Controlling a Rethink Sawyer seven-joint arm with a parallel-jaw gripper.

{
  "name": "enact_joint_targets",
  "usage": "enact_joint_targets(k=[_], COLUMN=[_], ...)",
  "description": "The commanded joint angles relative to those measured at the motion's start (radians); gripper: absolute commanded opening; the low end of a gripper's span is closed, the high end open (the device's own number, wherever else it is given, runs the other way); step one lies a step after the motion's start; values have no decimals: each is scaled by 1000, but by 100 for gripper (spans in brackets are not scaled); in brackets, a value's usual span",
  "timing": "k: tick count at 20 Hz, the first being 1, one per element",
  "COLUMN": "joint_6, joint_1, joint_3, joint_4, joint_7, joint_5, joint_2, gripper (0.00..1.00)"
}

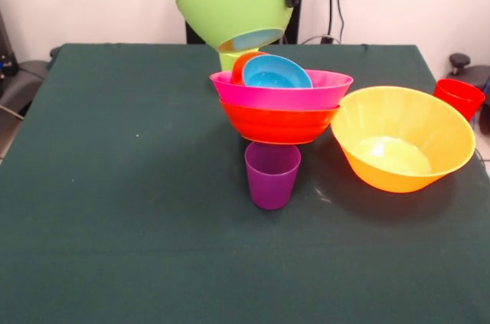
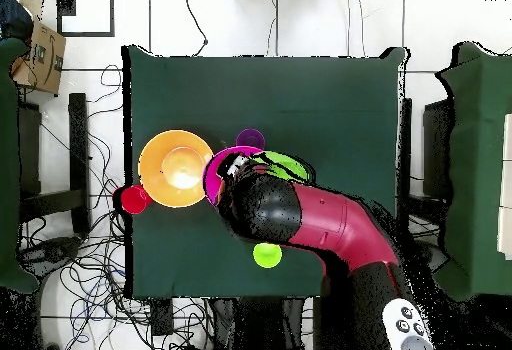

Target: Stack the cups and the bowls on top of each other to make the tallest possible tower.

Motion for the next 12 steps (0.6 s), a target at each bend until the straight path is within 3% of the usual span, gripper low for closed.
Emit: enact_joint_targets(k=[1,12], joint_6=[266,260], joint_1=[78,55], joint_3=[-67,-44], joint_4=[-136,-117], joint_7=[-20,-19], joint_5=[-184,-197], joint_2=[29,19], gripper=[0,0])
